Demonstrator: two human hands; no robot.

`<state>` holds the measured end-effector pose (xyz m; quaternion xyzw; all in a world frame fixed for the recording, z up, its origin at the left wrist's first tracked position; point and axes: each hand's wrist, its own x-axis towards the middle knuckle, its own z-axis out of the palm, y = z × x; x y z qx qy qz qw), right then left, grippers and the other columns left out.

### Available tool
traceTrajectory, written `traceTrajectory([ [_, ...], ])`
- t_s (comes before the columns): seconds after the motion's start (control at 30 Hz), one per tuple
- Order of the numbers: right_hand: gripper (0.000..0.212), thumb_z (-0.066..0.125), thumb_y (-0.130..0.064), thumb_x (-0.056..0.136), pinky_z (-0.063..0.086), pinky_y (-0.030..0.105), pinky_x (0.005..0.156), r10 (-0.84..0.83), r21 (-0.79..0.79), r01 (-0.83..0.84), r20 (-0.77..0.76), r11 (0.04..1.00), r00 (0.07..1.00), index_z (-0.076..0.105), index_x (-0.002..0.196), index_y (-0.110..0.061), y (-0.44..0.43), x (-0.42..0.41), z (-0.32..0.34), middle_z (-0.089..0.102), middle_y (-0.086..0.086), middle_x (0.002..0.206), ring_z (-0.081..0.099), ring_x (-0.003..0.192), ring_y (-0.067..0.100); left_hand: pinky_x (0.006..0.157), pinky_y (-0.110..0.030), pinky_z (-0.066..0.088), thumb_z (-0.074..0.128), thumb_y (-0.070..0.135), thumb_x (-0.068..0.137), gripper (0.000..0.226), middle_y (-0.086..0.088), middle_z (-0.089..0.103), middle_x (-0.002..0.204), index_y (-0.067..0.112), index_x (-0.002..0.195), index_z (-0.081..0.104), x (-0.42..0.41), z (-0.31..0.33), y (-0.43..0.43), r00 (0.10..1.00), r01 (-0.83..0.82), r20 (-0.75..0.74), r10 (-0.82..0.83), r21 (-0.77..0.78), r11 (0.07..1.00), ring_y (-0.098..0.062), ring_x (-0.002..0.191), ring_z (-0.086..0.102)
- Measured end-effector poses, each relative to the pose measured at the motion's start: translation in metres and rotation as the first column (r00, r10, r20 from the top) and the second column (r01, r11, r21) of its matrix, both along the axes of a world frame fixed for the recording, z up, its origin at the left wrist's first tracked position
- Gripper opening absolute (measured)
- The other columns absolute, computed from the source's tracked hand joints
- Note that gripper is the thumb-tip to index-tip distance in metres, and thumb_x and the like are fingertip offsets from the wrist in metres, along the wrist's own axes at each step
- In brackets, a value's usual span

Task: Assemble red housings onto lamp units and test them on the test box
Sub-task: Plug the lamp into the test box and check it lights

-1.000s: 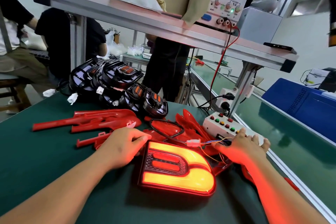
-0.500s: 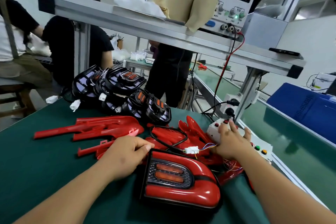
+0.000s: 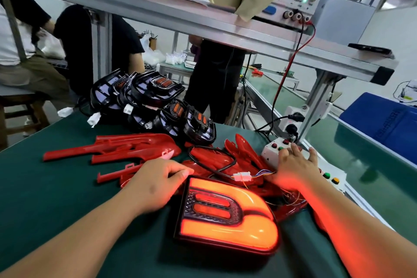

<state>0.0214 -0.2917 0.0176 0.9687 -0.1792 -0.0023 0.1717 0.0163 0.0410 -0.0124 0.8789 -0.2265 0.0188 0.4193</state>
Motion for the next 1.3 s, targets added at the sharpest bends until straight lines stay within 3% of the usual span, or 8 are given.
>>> traceTrajectory([
  [0.27, 0.111, 0.039, -0.085, 0.075, -0.009, 0.057, 0.115, -0.001, 0.02, 0.001, -0.003, 1.0, 1.0, 0.019, 0.15, -0.007, 0.002, -0.001, 0.001, 0.02, 0.009, 0.161, -0.004, 0.151, 0.021, 0.116, -0.027, 0.019, 0.051, 0.03, 0.1, 0.026, 0.024, 0.069, 0.1, 0.024, 0.103, 0.076, 0.002, -0.002, -0.001, 0.999, 0.022, 0.028, -0.022, 0.004, 1.0, 0.002, 0.137, 0.029],
  [0.37, 0.114, 0.042, -0.089, 0.07, -0.008, 0.058, 0.115, 0.004, 0.087, -0.001, -0.036, 0.996, 0.999, 0.019, 0.15, -0.011, 0.002, -0.004, 0.009, 0.019, 0.008, 0.161, -0.005, 0.151, 0.021, 0.107, -0.012, 0.029, 0.051, 0.03, 0.1, 0.027, 0.01, 0.073, 0.107, 0.019, 0.105, 0.076, 0.001, -0.002, -0.002, 0.999, 0.038, 0.017, -0.038, -0.003, 0.999, 0.029, 0.108, 0.043],
  [0.5, 0.114, 0.057, -0.084, 0.066, -0.002, 0.057, 0.116, 0.081, 0.205, -0.053, -0.131, 0.977, 0.988, 0.013, 0.154, -0.025, 0.005, -0.016, 0.04, 0.01, 0.0, 0.164, -0.004, 0.151, 0.021, 0.075, 0.002, 0.034, 0.052, 0.03, 0.099, 0.025, 0.023, 0.064, 0.114, 0.029, 0.115, 0.071, -0.001, -0.001, -0.003, 0.999, 0.031, 0.017, -0.03, -0.012, 0.999, 0.017, 0.086, 0.055],
  [0.63, 0.093, 0.071, -0.061, 0.073, 0.015, 0.045, 0.119, 0.276, 0.356, -0.217, -0.124, 0.909, 0.953, 0.025, 0.15, -0.038, 0.021, -0.033, 0.068, 0.026, -0.003, 0.158, 0.022, 0.146, 0.018, 0.086, -0.001, 0.028, 0.052, 0.03, 0.1, 0.025, 0.019, 0.064, 0.122, 0.029, 0.118, 0.07, -0.001, 0.002, -0.002, 0.998, 0.033, 0.057, -0.033, 0.014, 0.999, 0.011, 0.107, 0.049],
  [0.8, 0.045, 0.065, -0.043, 0.087, 0.041, 0.033, 0.105, 0.448, 0.429, -0.395, -0.024, 0.812, 0.894, 0.059, 0.13, -0.032, 0.058, -0.04, 0.065, 0.06, -0.011, 0.13, 0.054, 0.118, 0.011, 0.084, -0.007, 0.036, 0.056, 0.029, 0.098, 0.024, 0.015, 0.069, 0.107, 0.031, 0.118, 0.069, -0.007, 0.015, 0.001, 0.996, -0.03, 0.081, 0.032, -0.029, 0.999, 0.002, 0.102, 0.058],
  [0.9, 0.032, 0.06, -0.045, 0.093, 0.047, 0.034, 0.097, 0.493, 0.499, -0.407, -0.049, 0.765, 0.869, 0.069, 0.116, -0.024, 0.072, -0.041, 0.054, 0.067, -0.007, 0.116, 0.06, 0.105, 0.011, 0.078, -0.001, 0.033, 0.057, 0.028, 0.097, 0.022, 0.017, 0.069, 0.102, 0.03, 0.114, 0.071, -0.004, 0.034, -0.003, 0.988, -0.048, 0.149, 0.049, -0.016, 0.999, 0.007, 0.092, 0.056],
  [1.1, 0.01, 0.052, -0.017, 0.095, 0.035, 0.025, 0.068, 0.503, 0.465, -0.494, 0.116, 0.735, 0.857, 0.059, 0.091, -0.022, 0.073, -0.041, 0.043, 0.056, -0.01, 0.081, 0.051, 0.081, 0.015, 0.1, -0.019, 0.038, 0.052, 0.028, 0.099, 0.03, 0.006, 0.065, 0.129, 0.023, 0.124, 0.067, 0.008, 0.073, -0.06, 0.968, 0.124, 0.185, -0.17, 0.234, 0.964, -0.009, 0.12, 0.056],
  [1.3, 0.018, 0.063, -0.032, 0.091, 0.037, 0.025, 0.065, 0.443, 0.536, -0.516, 0.27, 0.669, 0.855, 0.066, 0.101, -0.018, 0.062, -0.045, 0.047, 0.058, -0.006, 0.083, 0.052, 0.076, 0.012, 0.068, -0.028, 0.037, 0.057, 0.036, 0.096, 0.018, 0.005, 0.054, 0.073, 0.022, 0.087, 0.064, 0.011, 0.074, -0.105, 0.935, 0.287, 0.026, -0.352, 0.527, 0.8, -0.018, 0.082, 0.054],
])
